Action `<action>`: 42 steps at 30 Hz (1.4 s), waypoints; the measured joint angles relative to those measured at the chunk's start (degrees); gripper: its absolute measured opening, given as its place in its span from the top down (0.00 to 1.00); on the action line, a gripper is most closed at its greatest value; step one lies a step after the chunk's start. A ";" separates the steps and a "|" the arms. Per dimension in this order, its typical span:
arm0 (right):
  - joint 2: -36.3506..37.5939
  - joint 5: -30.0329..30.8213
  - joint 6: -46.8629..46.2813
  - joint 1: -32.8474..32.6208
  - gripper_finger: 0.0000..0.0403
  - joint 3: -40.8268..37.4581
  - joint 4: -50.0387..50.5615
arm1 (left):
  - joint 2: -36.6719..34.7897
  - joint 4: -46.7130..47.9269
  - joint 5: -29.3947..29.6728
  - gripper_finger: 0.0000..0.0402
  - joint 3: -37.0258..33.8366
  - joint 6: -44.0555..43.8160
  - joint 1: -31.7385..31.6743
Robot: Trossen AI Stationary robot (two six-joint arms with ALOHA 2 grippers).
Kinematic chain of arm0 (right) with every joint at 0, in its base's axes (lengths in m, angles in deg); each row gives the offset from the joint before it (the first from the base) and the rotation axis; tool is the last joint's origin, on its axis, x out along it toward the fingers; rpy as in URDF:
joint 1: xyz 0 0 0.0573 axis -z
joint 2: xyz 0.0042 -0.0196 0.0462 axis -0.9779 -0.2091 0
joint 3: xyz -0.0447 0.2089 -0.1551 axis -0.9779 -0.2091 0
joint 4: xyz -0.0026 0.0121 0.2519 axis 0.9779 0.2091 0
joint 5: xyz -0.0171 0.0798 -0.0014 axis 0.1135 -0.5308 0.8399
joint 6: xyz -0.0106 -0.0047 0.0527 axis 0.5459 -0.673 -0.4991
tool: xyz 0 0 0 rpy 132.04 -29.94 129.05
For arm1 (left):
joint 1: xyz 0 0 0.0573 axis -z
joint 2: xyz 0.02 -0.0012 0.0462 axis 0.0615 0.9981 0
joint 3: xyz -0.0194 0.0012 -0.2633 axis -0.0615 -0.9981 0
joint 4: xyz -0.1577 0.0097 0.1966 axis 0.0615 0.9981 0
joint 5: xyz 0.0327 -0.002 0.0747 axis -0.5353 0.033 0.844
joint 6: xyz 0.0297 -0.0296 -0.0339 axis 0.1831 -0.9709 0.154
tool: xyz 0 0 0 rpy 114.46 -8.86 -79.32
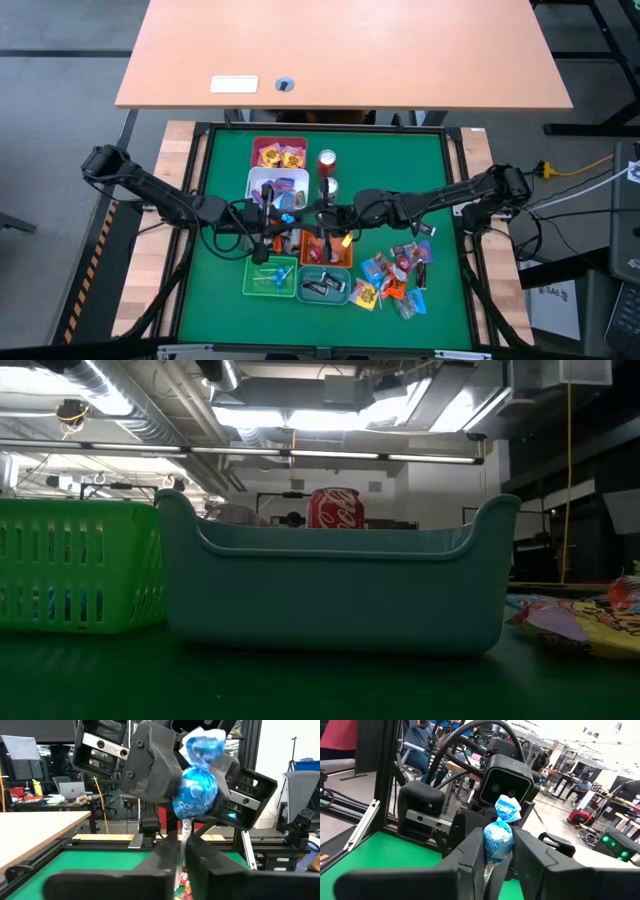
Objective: Sort candy
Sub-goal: Put the blue candy into the green bin
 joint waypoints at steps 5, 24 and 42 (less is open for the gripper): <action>0.00 0.07 -0.07 0.00 0.78 0.00 0.03 | 0.00 0.00 0.04 0.99 0.00 0.00 0.00; 0.00 0.07 -3.66 -0.04 0.61 0.00 3.04 | 0.00 1.13 0.11 1.00 0.00 -1.47 0.01; 3.19 -0.11 -19.40 -0.07 0.44 0.04 36.21 | -0.04 35.40 -7.39 1.00 0.00 -29.09 5.16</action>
